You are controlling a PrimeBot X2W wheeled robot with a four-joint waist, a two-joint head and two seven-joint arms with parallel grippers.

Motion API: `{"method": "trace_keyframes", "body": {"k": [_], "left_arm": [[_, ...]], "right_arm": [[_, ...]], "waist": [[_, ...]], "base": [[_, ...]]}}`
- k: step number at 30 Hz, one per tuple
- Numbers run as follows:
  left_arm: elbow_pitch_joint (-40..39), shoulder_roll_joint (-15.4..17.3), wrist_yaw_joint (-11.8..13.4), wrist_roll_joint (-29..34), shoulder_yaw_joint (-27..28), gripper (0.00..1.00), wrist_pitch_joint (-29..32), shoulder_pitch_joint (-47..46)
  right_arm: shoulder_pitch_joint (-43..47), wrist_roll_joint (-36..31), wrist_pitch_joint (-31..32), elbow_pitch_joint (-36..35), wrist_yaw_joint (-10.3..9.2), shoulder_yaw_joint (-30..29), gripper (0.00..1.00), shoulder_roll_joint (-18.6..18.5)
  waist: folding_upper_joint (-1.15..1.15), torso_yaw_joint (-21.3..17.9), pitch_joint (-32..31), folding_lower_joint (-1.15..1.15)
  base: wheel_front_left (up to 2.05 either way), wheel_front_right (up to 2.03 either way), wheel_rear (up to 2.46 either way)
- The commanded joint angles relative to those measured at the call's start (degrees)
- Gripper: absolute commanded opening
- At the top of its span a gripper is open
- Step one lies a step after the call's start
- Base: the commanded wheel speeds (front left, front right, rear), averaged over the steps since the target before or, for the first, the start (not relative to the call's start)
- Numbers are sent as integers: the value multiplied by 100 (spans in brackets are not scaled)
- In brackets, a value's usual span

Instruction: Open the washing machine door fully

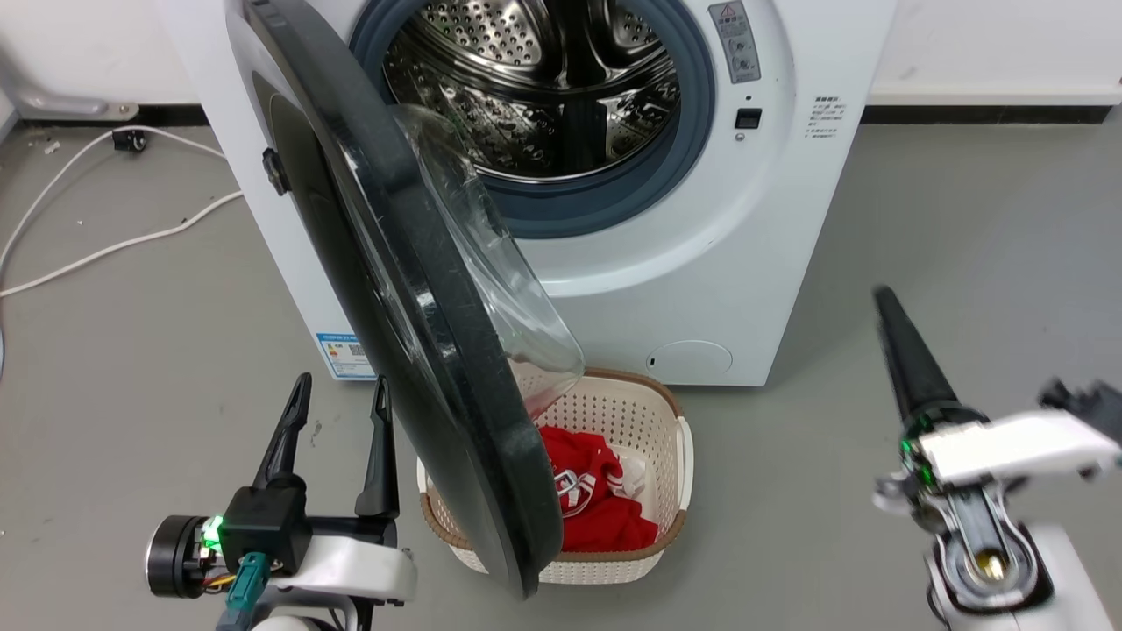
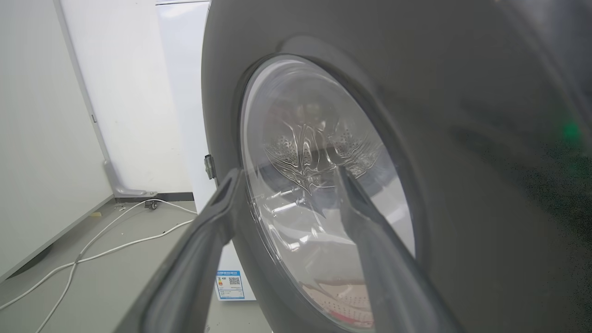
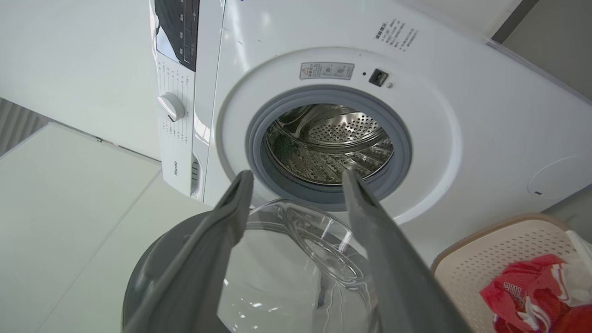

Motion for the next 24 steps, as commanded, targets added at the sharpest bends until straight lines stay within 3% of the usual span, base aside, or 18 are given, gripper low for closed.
{"method": "trace_keyframes", "body": {"k": [1,5,9,12,16,19,21,24], "left_arm": [[3,-4,-8,32,22,100,-12,99],[-6,-4,-24,43,82,100,-12,155],[0,-4,-51,56,118,100,-12,174],[-5,-4,-53,60,126,100,-12,182],[-28,-4,-45,67,138,100,-12,191],[-41,-4,-43,79,147,100,-12,192],[-52,-4,-39,93,148,100,-12,194],[-58,-3,-51,108,158,100,-12,170]], "right_arm": [[203,-50,-130,-71,14,-77,100,18],[791,-602,-782,-308,14,-352,100,84],[1179,-1584,-1278,-510,14,-616,100,149],[1360,-2752,-1431,-749,14,-964,100,183],[1501,-4886,-1477,-1364,13,-1408,100,246],[1628,-6146,-1476,-1905,13,-1458,100,299],[1720,-6847,-1476,-2217,7,-1364,100,310],[1873,-7392,-1434,-2467,6,-1167,100,308]], "waist": [[0,-15,-41,1],[0,-33,-86,1],[0,-32,-118,1],[0,-29,-138,1],[0,-35,-147,1],[0,-41,-144,1],[0,-43,-142,1],[0,-45,-131,1]], "base": [[0,0,0],[0,0,0],[0,0,0],[0,0,0],[0,0,0],[0,0,0],[0,0,0],[0,0,0]]}}
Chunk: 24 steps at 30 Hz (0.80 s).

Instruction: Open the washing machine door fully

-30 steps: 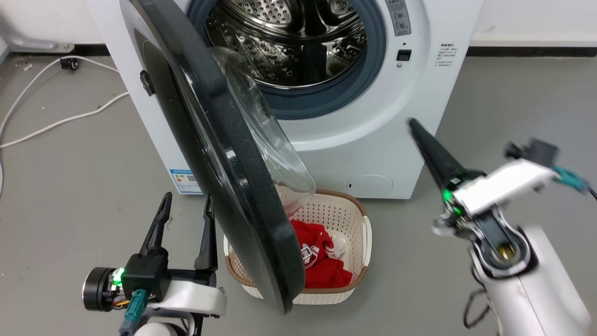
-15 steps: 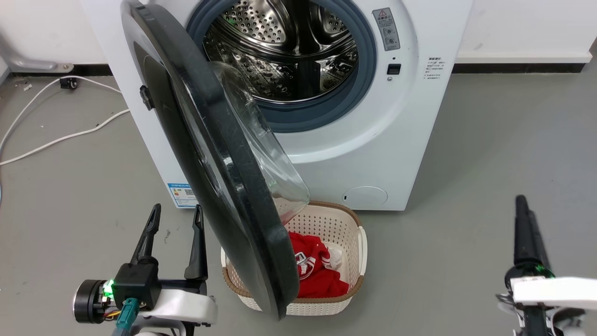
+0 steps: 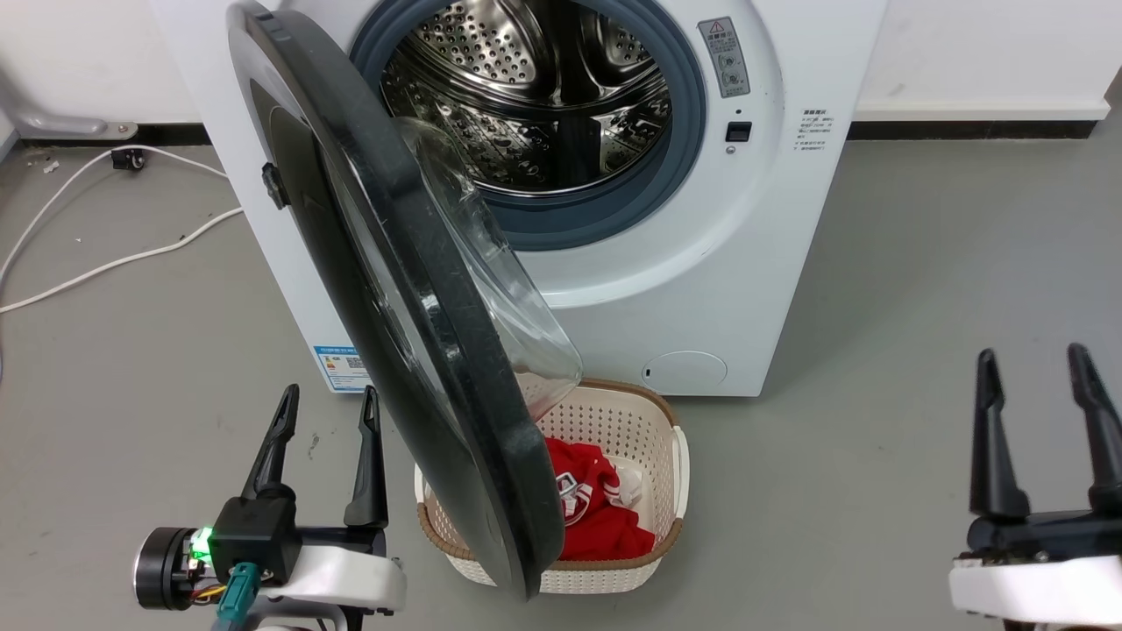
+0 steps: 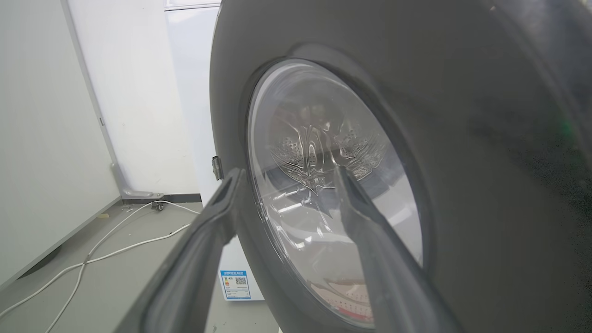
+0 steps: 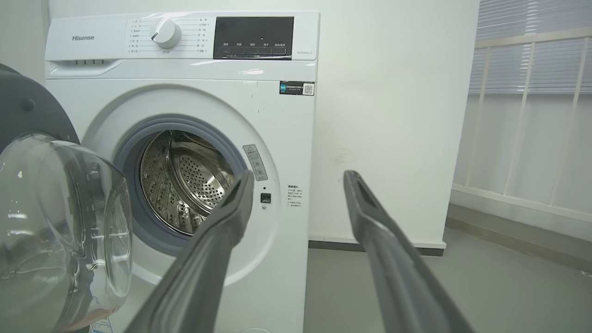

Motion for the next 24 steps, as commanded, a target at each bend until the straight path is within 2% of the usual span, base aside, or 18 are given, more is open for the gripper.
{"method": "trace_keyframes", "body": {"k": [1,3,12,24], "left_arm": [[-18,-4,-22,49,18,100,-12,23],[-23,-4,-15,56,19,100,-12,12],[-16,9,-63,96,-2,100,-12,-34],[2,7,-55,80,-27,100,-12,-55]], "right_arm": [[173,-251,76,-87,-2,132,100,19],[262,-374,127,-43,-2,228,100,20],[320,-36,29,737,-2,263,100,18],[192,60,-16,924,-2,268,100,19]], "waist": [[0,-1,7,0],[0,-3,14,0],[0,-2,32,0],[0,6,29,0]], "base": [[0,0,0],[0,0,0],[0,0,0],[0,0,0]]}}
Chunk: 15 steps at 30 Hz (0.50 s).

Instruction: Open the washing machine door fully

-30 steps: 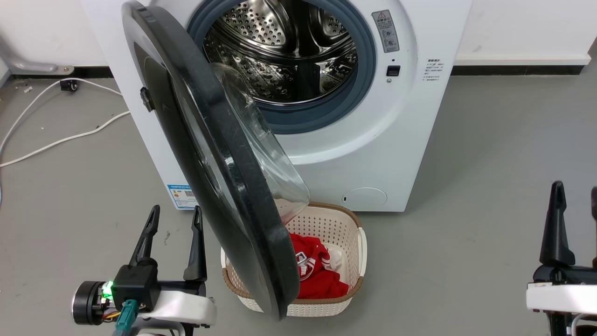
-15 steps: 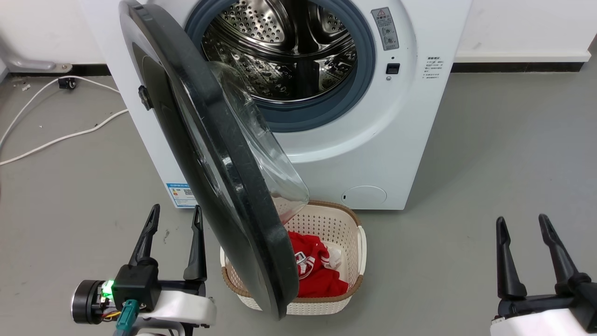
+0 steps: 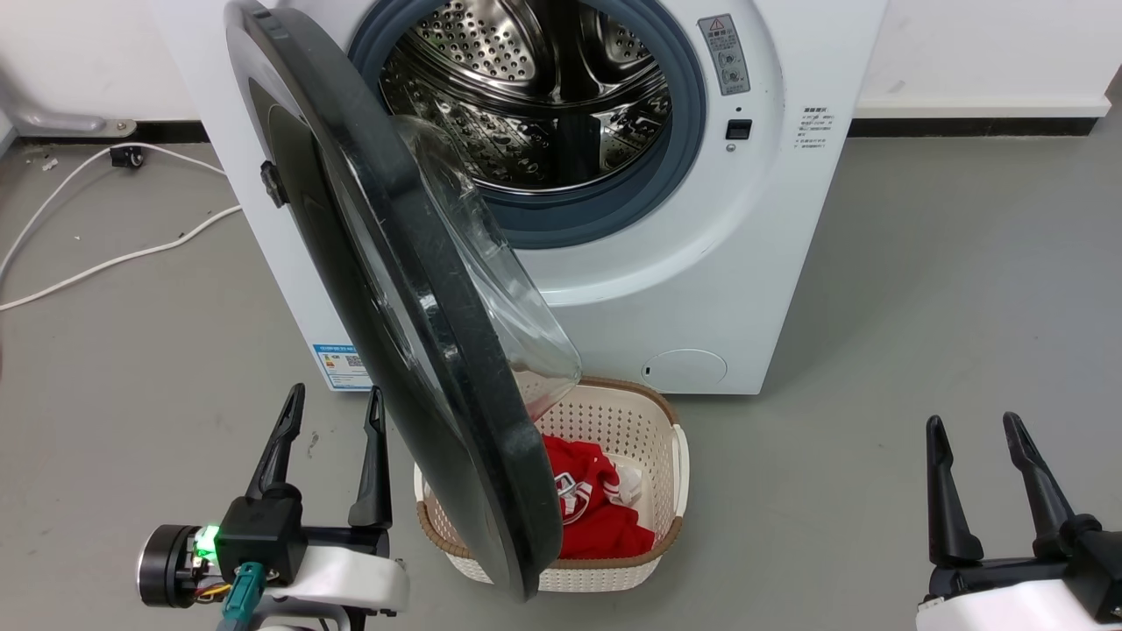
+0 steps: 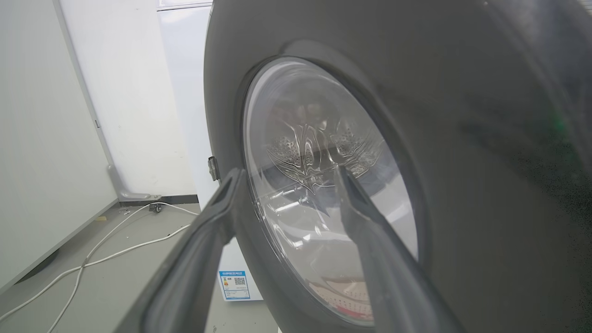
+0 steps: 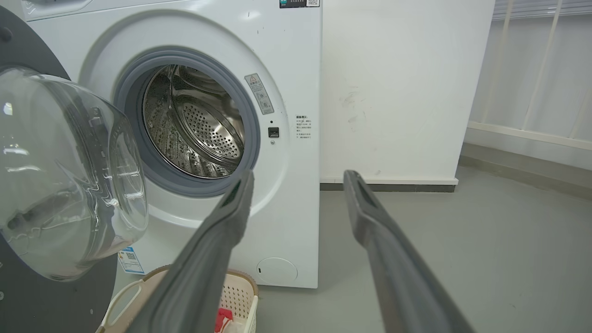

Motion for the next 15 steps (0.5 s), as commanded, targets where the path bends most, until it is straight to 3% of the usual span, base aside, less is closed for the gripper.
{"method": "trace_keyframes", "body": {"k": [1,2,3,4,10,15], "left_arm": [[-4,4,-11,-13,-2,100,-12,-49],[-11,4,-9,-20,-1,100,-12,-50],[-18,4,-13,-28,0,38,-12,-48],[-26,4,-23,-41,-4,0,-12,-42],[-255,3,4,-86,34,0,-12,-69],[-1044,1,73,-114,123,0,-12,-231]], "right_arm": [[-69,16,-28,10,-4,7,100,10],[-75,40,-22,9,-4,12,100,10],[-80,53,-23,1,-4,15,100,10],[-80,59,-23,-6,-4,15,100,10],[-87,124,-24,-18,-4,7,100,11],[-85,162,-23,-22,-4,7,100,11]], "waist": [[0,-1,2,0],[0,-2,2,0],[0,-2,4,0],[0,-3,6,0],[0,-15,18,0],[0,-15,44,0]], "base": [[0,0,0],[0,0,0],[0,0,0],[0,0,0],[0,0,0],[0,0,0]]}}
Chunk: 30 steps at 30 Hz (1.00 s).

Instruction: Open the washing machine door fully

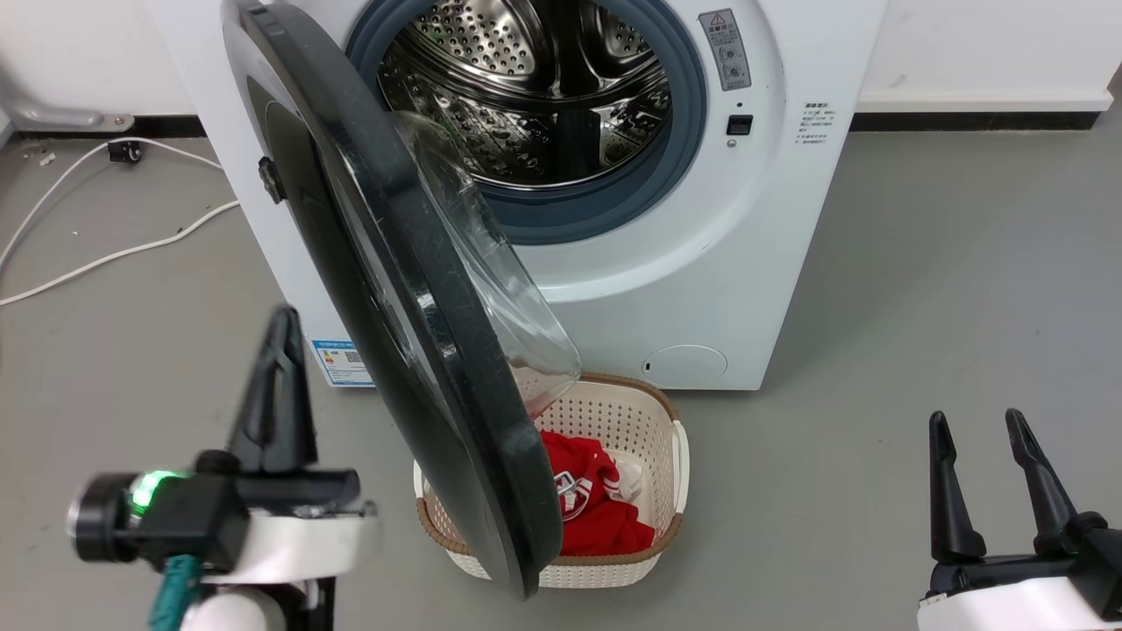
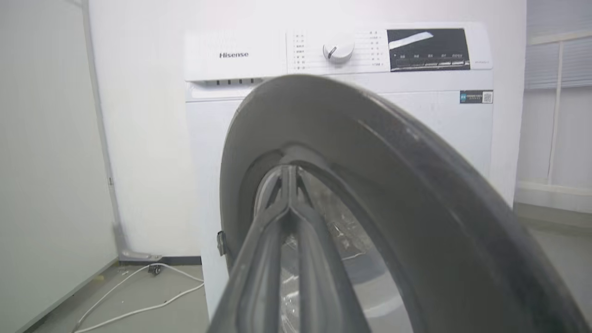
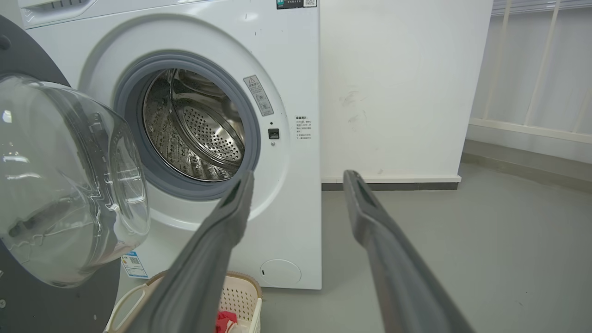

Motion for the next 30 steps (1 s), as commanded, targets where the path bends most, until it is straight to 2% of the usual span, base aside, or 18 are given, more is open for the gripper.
{"method": "trace_keyframes", "body": {"k": [1,10,13,16,23,26,30], "left_arm": [[-310,2,27,-13,40,0,-13,-139],[-2238,16,109,249,-70,0,-10,-569],[-2676,93,-1,369,-365,0,-8,-667],[-2866,222,-166,524,-916,0,-8,-684],[-2395,532,-504,365,-2504,0,-9,-215],[-1995,698,-562,159,-2888,0,-9,123],[-1428,878,-599,-54,-3119,0,-10,655]], "right_arm": [[-62,41,-10,-16,-4,1,100,11],[-96,63,-11,23,-4,21,100,11],[-98,88,-11,37,-4,32,100,11],[-97,117,-11,65,-4,51,100,11],[-71,144,-11,114,-4,67,100,11],[-43,140,-11,136,-4,72,100,11],[9,136,-11,175,-4,108,100,10]], "waist": [[0,6,11,0],[0,21,37,0],[0,14,41,0],[0,6,42,0],[0,-19,34,0],[0,-20,24,0],[0,-25,2,0]], "base": [[0,0,0],[0,0,0],[0,0,0],[0,0,0],[0,0,0],[0,0,0],[0,0,0]]}}
